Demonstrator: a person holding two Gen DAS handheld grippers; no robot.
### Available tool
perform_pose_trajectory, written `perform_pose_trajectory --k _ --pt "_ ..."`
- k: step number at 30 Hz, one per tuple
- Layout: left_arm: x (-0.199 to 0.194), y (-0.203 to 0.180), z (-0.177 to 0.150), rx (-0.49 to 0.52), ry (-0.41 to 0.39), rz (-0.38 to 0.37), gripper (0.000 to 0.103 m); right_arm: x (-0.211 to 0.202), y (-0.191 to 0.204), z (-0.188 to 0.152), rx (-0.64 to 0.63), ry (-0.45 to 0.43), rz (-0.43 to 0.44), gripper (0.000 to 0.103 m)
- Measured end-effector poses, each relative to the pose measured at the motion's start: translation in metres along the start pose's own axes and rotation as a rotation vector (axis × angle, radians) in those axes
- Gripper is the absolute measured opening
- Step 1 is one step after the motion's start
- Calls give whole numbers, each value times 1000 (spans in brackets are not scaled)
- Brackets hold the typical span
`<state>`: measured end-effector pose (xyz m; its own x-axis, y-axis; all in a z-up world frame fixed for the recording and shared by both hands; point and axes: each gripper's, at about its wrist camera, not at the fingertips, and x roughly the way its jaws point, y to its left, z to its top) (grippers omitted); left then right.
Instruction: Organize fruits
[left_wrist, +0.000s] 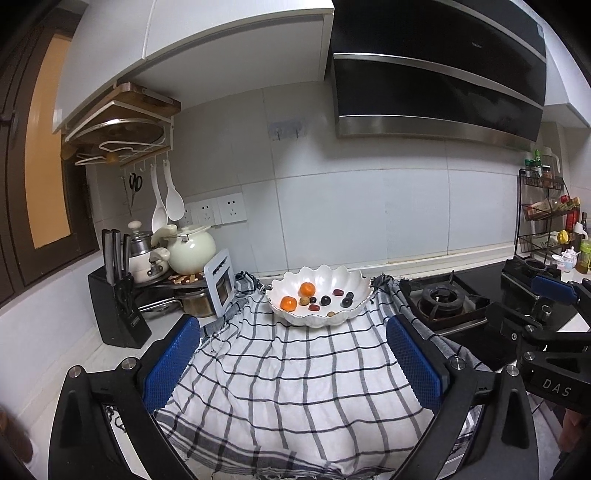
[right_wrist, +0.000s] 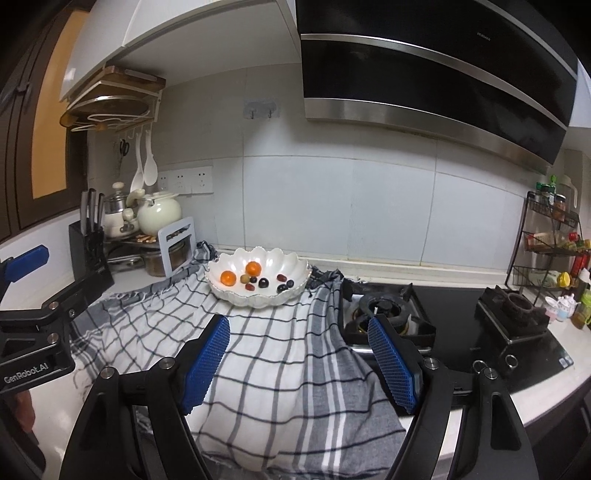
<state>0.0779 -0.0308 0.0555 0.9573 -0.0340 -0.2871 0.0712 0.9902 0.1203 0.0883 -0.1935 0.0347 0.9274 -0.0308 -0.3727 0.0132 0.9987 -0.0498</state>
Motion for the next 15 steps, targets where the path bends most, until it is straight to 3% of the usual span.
perform_pose_trajectory --k 15 --pt "-36 -5 -9 14 -27 -1 103 -31 -3 -12 -2 -4 0 78"
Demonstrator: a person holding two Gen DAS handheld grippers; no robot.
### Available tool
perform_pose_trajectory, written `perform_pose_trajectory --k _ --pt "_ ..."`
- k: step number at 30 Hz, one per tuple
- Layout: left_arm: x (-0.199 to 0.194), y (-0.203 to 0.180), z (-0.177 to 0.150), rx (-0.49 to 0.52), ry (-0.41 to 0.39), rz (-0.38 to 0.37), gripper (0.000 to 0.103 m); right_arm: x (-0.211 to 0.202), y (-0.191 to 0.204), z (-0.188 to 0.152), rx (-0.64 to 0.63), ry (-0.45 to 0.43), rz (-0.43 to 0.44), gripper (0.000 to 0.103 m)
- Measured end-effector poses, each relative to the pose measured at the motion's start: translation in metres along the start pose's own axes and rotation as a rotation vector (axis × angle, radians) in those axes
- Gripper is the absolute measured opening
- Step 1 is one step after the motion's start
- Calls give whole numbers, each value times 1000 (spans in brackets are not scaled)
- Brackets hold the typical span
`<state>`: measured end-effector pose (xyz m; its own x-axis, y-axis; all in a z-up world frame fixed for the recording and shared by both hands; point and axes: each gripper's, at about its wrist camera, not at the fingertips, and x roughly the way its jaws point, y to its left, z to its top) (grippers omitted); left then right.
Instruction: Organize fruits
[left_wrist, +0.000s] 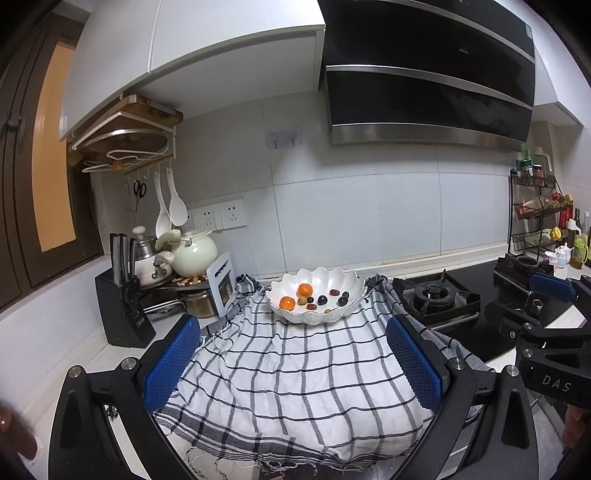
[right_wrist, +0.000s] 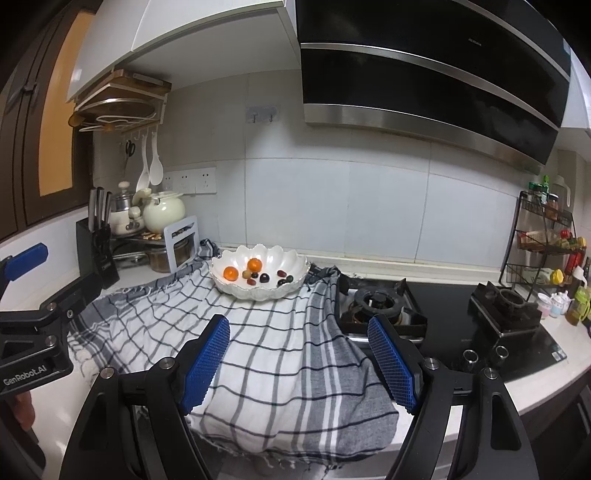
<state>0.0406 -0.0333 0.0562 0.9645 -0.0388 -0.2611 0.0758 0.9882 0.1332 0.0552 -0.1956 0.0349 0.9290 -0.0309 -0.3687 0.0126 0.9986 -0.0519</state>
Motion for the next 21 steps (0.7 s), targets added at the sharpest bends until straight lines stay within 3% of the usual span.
perform_pose_trajectory --k 21 --pt "-10 -4 -4 2 32 -16 103 -14 -4 -12 12 23 -22 78"
